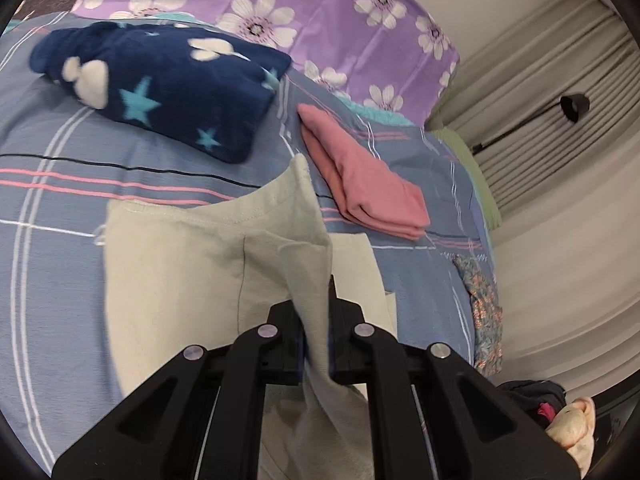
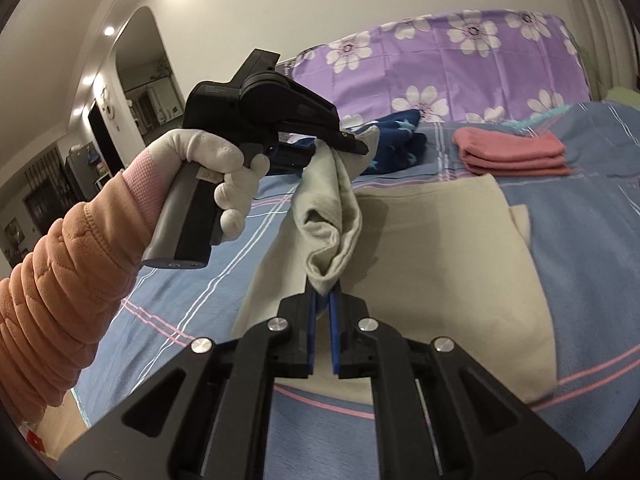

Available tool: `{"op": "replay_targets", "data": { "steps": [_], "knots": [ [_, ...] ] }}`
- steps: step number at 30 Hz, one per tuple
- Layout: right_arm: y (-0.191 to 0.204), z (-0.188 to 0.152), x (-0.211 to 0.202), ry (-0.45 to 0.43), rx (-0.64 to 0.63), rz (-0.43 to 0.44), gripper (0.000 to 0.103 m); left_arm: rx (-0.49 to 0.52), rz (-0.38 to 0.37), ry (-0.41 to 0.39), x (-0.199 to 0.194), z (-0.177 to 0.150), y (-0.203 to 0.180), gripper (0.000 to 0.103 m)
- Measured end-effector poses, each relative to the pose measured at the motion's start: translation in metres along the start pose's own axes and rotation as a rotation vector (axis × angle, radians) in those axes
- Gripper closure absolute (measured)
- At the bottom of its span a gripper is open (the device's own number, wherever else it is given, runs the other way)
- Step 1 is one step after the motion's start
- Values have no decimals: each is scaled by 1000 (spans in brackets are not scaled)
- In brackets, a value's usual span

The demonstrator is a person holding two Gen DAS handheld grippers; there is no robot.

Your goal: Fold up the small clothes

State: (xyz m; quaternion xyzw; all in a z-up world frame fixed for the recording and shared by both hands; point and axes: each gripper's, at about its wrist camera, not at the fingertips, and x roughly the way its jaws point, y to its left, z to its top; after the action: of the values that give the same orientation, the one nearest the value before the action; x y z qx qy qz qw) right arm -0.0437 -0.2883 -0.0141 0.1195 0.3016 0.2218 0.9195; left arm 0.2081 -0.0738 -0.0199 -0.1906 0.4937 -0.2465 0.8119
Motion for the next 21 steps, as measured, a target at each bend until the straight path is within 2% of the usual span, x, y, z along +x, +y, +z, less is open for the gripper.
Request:
{"op": "replay_targets", "data": {
  "steps": [9,15,21],
  "knots": [
    [-63,-17,-23,-30,165,-66,98,107,51,73,57,-2,-56,96],
    [-93,-29,-33,-25,244,-106,99,242,102,125,96,-13,-96,96],
    [-113,-47,-35,16,323,-87,99,358,224,165,130,-34,-112,96]
  ]
}}
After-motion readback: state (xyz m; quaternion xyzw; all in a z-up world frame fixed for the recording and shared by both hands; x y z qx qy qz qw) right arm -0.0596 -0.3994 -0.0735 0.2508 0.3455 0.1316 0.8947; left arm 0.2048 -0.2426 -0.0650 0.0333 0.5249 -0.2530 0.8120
